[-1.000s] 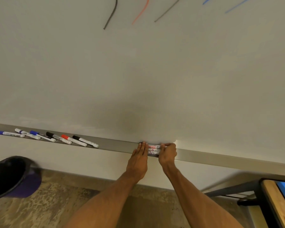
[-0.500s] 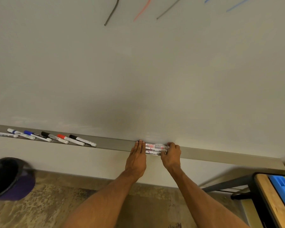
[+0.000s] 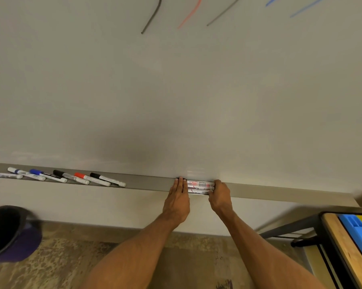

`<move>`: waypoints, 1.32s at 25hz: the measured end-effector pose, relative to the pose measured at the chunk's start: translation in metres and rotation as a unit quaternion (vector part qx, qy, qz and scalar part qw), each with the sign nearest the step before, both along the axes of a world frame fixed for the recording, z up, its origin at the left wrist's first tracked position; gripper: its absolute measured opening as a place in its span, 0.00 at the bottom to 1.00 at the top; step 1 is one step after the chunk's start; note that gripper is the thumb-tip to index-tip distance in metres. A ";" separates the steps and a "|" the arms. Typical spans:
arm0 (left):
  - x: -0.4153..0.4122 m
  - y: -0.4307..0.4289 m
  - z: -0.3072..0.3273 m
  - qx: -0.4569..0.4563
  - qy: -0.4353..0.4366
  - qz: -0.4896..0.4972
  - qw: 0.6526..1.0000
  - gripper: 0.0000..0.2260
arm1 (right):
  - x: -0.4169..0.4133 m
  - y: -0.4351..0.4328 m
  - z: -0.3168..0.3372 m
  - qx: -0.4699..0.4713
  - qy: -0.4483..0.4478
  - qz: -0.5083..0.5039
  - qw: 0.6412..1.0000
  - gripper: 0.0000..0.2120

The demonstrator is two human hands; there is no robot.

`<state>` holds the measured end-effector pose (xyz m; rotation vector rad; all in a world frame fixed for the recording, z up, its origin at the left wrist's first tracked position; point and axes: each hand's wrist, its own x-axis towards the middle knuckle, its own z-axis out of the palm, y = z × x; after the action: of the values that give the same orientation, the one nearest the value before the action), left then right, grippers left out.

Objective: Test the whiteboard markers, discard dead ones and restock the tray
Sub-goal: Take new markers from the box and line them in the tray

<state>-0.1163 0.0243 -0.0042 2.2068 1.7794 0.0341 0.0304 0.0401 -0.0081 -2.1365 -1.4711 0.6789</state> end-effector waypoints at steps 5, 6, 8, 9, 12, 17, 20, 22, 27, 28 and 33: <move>-0.006 0.003 0.005 -0.011 0.004 -0.016 1.000 0.27 | -0.005 -0.012 0.021 0.009 -0.038 -0.009 0.999 0.13; -0.009 0.003 0.006 -0.007 0.006 -0.017 1.000 0.27 | -0.007 -0.016 0.024 0.013 -0.077 0.009 0.997 0.14; -0.017 0.002 0.012 -0.002 0.003 -0.012 1.000 0.27 | -0.012 -0.023 0.029 0.044 -0.165 0.071 0.983 0.16; -0.022 0.001 0.016 0.000 0.001 -0.008 1.000 0.27 | -0.016 -0.026 0.032 0.064 -0.189 0.099 0.975 0.17; -0.036 -0.002 0.026 -0.002 0.003 0.006 1.000 0.27 | -0.029 -0.031 0.040 0.078 -0.242 0.159 0.954 0.24; -0.059 -0.009 0.047 0.005 0.031 0.028 0.999 0.28 | -0.055 -0.039 0.060 0.021 -0.276 0.243 0.930 0.31; -0.071 -0.018 0.057 0.019 0.045 0.047 0.998 0.29 | -0.069 -0.041 0.067 0.024 -0.277 0.273 0.921 0.32; -0.081 -0.026 0.061 0.029 0.053 0.061 0.996 0.29 | -0.079 -0.042 0.071 0.033 -0.287 0.295 0.911 0.34; -0.115 -0.041 0.077 0.050 0.070 0.110 0.990 0.29 | -0.113 -0.037 0.082 0.066 -0.273 0.341 0.897 0.40; -0.122 -0.043 0.079 0.052 0.076 0.119 0.989 0.29 | -0.121 -0.036 0.085 0.062 -0.275 0.349 0.894 0.35; -0.159 -0.051 0.083 0.052 0.081 0.160 0.982 0.30 | -0.160 -0.029 0.092 0.075 -0.278 0.385 0.877 0.32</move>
<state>-0.2750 -0.0270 0.0789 2.0161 2.2552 0.0187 -0.1295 0.0115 0.0839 -1.6384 -2.6418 0.1515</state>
